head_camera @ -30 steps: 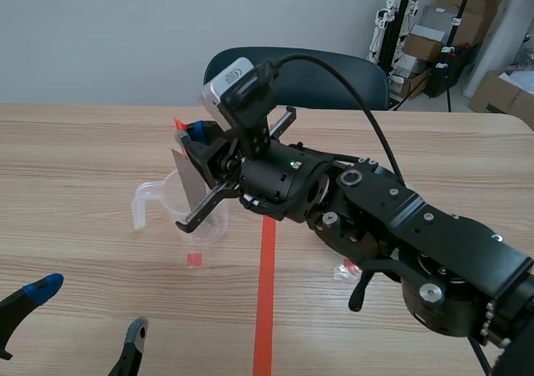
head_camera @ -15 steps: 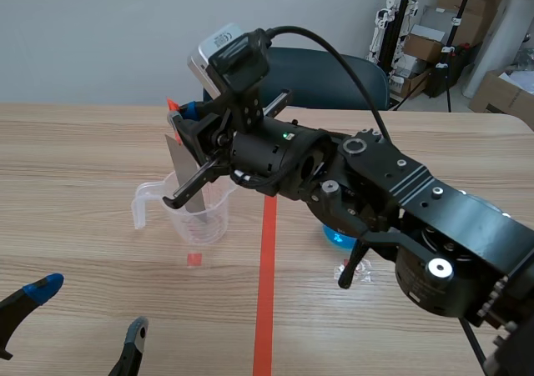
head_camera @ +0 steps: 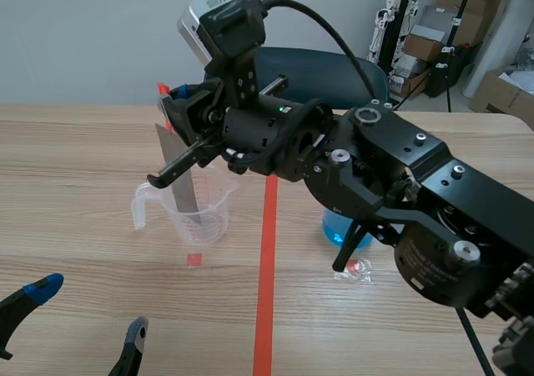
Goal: Do the redox reaction experiment. lift the metal plate out of the left beaker
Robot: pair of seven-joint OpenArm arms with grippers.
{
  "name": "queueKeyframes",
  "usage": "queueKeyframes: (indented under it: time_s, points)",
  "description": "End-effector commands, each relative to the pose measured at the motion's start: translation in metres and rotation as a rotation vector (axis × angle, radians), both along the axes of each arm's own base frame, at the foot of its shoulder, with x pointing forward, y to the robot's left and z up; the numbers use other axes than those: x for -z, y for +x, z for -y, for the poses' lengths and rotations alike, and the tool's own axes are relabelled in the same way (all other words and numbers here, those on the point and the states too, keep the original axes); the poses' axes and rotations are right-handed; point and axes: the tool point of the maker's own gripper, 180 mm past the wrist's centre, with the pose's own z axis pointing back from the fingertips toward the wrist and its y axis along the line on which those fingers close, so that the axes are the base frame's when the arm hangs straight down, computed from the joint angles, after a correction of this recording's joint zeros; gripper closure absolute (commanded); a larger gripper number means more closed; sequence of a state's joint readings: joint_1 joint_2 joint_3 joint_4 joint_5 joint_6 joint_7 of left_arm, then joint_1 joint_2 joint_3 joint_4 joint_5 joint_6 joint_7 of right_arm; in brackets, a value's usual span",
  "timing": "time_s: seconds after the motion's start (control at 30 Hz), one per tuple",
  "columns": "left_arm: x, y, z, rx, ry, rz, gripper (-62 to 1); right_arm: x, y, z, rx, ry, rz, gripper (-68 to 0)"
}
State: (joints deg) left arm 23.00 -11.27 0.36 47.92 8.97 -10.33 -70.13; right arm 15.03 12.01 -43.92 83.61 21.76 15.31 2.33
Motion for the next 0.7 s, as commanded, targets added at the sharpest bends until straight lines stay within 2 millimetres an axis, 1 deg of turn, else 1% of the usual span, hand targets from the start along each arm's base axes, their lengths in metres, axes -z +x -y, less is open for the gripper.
queueKeyframes:
  time_s: [0.0,0.33,0.57,0.67]
  points:
    - [-0.008,0.003,0.0,0.0,-0.01,0.032,-62.3,-0.022,0.008,0.007,0.02,0.031,0.04,-0.4]
    - [-0.008,0.003,0.0,0.0,-0.01,0.032,-62.3,-0.057,0.005,0.017,0.023,0.059,0.059,-0.4]
    - [-0.008,0.003,0.0,0.0,-0.01,0.031,-62.3,-0.067,0.005,0.017,-0.006,0.094,-0.015,-0.4]
    - [-0.008,0.003,0.0,0.0,-0.01,0.031,-62.3,-0.075,0.007,0.019,-0.015,0.114,-0.026,-0.4]
